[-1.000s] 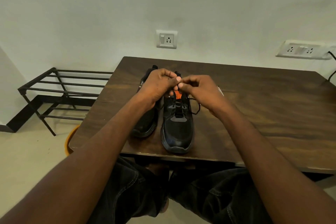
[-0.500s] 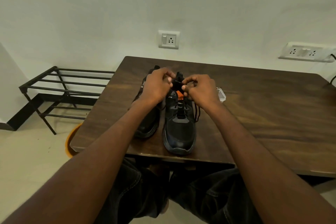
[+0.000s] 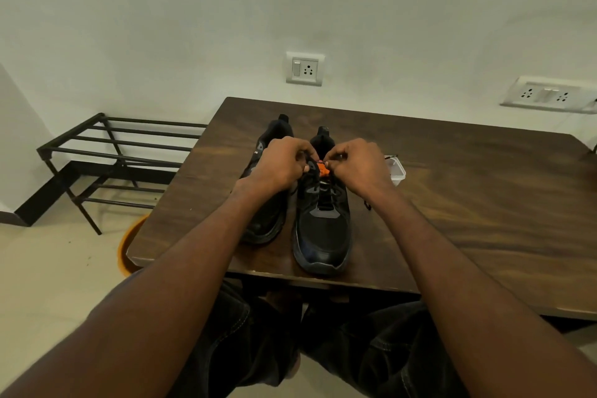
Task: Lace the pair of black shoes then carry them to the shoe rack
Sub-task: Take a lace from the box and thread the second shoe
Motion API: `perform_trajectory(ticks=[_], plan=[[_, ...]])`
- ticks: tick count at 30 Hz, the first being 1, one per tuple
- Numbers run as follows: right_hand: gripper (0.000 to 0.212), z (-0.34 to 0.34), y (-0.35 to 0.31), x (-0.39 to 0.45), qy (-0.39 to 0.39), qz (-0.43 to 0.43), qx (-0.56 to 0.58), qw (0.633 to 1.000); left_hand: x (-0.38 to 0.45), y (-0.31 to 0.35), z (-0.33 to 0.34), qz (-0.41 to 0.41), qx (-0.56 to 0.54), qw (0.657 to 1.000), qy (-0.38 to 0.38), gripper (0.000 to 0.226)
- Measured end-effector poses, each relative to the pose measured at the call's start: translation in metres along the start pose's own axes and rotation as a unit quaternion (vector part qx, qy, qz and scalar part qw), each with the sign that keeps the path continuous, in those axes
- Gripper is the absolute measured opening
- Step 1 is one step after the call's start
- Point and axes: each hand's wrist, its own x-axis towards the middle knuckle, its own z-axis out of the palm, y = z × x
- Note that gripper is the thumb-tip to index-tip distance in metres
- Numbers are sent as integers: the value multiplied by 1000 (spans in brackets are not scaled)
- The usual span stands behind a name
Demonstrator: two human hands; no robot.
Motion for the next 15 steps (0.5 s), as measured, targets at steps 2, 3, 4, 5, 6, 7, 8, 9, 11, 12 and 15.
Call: perform_trajectory(ticks=[2,3,4,5,6,7,8,9,11,12,15], plan=[[15,-4,-1,1,2,-6,-24,1000,-1,-1,1,0,-7,1000,4,24],[14,-5,-1,2,-4,-7,-32,999,0,0,1,0,-8,1000,4,24],[14,-4,-2,3,-11,-7,-36,999,0,0,1,-1,-9,1000,3,24],[14,-3,-3,3,-16,-6,-34,999,0,0,1,-4,-12,1000,2,23],[14,-1,-3,4,-17,-4,-23,1000,0,0,1,-6,-15,1000,1,23],[14,1,-3,4,-17,-2,-7,1000,0,0,1,-8,-18,1000,2,23],[14,3,-2,4,-19,1,10,1000,0,-1,1,-9,-21,1000,4,22],[14,4,-1,4,-24,5,21,999,0,-1,1,-9,-24,1000,5,22],[13,4,2,4,-38,8,24,999,-2,-1,1,-8,-29,1000,0,21],[13,4,3,5,-45,5,18,999,-2,-1,1,-6,-30,1000,-2,22],[14,2,4,8,-56,-2,9,998,-2,0,1,-5,-29,1000,-3,23]])
